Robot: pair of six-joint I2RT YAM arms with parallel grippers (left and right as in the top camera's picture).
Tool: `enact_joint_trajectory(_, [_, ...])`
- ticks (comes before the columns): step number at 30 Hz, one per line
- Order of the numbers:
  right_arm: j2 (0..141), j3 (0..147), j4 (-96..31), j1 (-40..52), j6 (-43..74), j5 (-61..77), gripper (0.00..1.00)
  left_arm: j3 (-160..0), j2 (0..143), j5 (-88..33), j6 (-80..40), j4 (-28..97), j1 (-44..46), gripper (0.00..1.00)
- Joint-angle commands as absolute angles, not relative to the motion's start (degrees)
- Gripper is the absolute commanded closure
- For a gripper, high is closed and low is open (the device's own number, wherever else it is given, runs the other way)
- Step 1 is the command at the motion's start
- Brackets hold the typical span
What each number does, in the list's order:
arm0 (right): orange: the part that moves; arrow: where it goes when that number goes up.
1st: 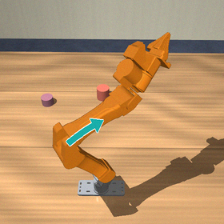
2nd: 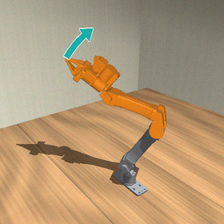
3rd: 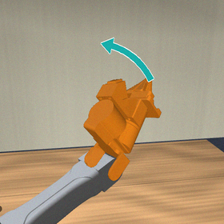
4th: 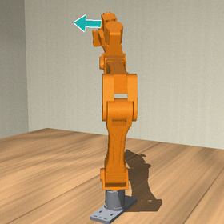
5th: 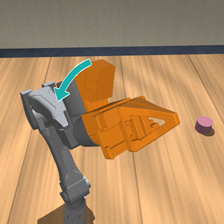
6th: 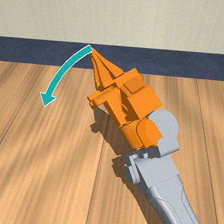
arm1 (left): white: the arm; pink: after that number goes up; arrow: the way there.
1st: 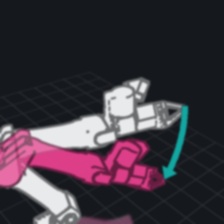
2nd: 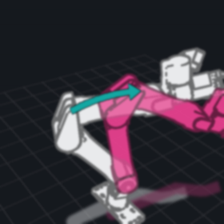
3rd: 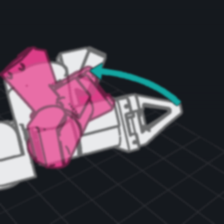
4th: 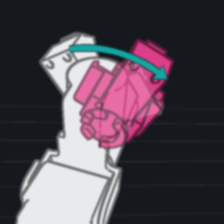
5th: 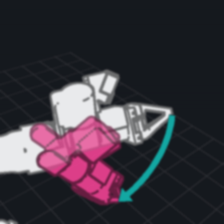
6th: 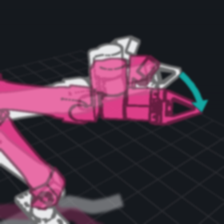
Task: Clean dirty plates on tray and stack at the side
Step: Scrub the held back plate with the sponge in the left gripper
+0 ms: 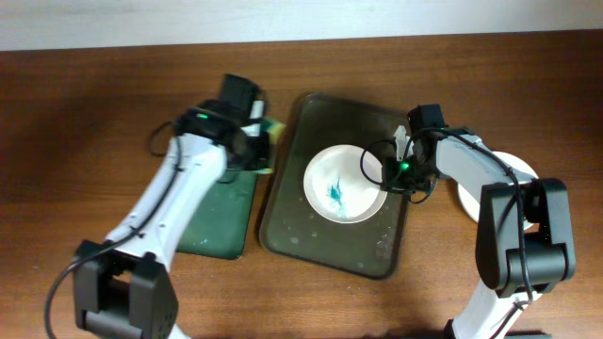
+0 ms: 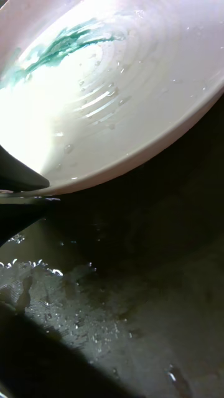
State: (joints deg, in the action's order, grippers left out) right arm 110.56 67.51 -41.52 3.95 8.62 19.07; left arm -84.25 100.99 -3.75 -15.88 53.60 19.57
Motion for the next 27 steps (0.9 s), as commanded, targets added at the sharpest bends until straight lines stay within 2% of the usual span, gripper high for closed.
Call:
enact_joint_trajectory(1, [111.2,66.7,-42.9,3.8,8.5,13.9,0.9,-85.3,105.4,-15.9,-19.6,46.4,29.2,1.0])
enact_joint_trajectory(4, [111.2,66.7,-43.1,3.8,8.5,14.6,0.9,-85.3,115.5,-17.2,-26.7,39.0,36.8,1.0])
enact_joint_trajectory(9, [111.2,66.7,-43.0,3.8,8.5,14.7,0.9,-85.3,125.3,-18.3,-30.3,31.8,38.9,1.0])
enact_joint_trajectory(10, [111.2,66.7,-43.1,3.8,8.5,14.8,0.9,-85.3,125.8,-14.4,-30.2,33.8,39.0,1.0])
enact_joint_trajectory(12, [111.2,66.7,-43.1,3.8,8.5,14.8,0.91,-86.1,125.9,2.3,-30.7,38.9,38.4,1.0])
enact_joint_trajectory(17, [111.2,66.7,-43.1,3.8,8.5,14.7,0.91,-94.2,125.9,17.4,-29.8,54.2,34.4,1.0])
enact_joint_trajectory(19, [111.2,66.7,-43.1,3.8,8.5,14.7,0.91,-94.1,126.0,14.6,-29.7,53.6,34.0,1.0])
enact_joint_trajectory(22, [111.2,66.7,-43.1,3.8,8.5,14.7,0.9,-93.8,127.3,-17.2,-21.8,42.8,36.6,1.0])
enact_joint_trajectory(23, [111.2,66.7,-43.1,3.8,8.5,14.7,0.9,-93.8,127.7,-24.2,-20.8,40.6,37.9,1.0])
enact_joint_trajectory(24, [111.2,66.7,-43.1,3.8,8.5,14.7,0.9,-93.8,128.0,-28.8,-19.7,38.6,39.5,1.0])
enact_joint_trajectory(27, [111.2,66.7,-43.2,3.8,8.5,14.7,0.91,-93.8,128.2,-29.8,-19.6,37.3,43.4,1.0])
